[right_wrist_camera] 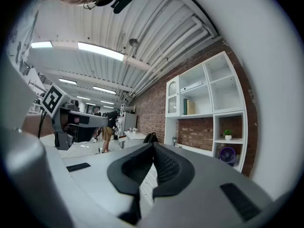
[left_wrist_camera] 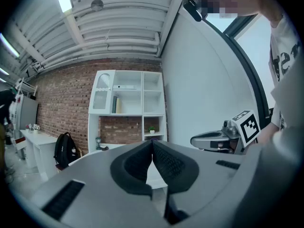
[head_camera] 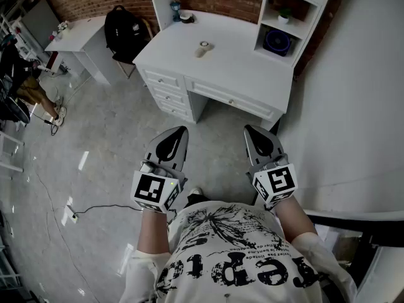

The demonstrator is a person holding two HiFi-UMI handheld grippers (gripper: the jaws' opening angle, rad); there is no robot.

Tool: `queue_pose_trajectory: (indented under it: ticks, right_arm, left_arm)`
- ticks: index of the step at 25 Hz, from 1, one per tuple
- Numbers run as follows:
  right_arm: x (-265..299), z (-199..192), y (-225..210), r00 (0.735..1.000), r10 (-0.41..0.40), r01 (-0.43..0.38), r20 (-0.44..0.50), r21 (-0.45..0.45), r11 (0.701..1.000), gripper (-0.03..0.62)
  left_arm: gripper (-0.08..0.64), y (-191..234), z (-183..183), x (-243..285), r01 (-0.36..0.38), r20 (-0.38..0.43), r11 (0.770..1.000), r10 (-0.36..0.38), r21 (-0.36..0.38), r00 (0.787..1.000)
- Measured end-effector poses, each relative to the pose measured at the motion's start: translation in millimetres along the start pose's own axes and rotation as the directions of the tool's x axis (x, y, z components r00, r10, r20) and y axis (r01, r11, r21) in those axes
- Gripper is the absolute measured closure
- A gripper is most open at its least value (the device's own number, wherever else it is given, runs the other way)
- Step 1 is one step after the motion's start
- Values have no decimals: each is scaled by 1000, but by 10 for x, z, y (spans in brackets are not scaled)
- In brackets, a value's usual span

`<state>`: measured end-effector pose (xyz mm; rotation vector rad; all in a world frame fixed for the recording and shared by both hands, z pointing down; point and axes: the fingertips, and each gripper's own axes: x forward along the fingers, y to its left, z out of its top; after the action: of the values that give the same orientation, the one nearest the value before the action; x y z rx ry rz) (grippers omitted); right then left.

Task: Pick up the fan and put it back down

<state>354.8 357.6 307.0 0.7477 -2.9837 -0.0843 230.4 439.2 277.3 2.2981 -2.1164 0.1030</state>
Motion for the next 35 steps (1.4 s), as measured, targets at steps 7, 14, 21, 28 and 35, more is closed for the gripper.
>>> queue_pose_trajectory:
  ticks: [7,14,21,28,35]
  right_arm:
    - [61,-18,-42,1000,6,-6,6,9,1000,579]
    - [114,-51,-144,1000,7,-8,16,62,998,578]
    - [206,-144,-313,1000,-15,14,7,95,995,577]
    - [610,-255,-429,998,-57,58,-21,91,994,577]
    - [1542,-334,-576,991,-124,128,-60,81,988,577]
  left_arm:
    - [546,18,-29,59,-2,-6,1000,2,-9,1000]
    - [515,-14,-62,191,20,-11,999,-20,-26,1000]
    - [198,129,-152,409,-10,-41,1000,10,-12,999]
    - [198,561,-287,734,4,-51,1000,-5,-16,999]
    - [198,1382,-440,1345,89,-64,995,-91,-41,994]
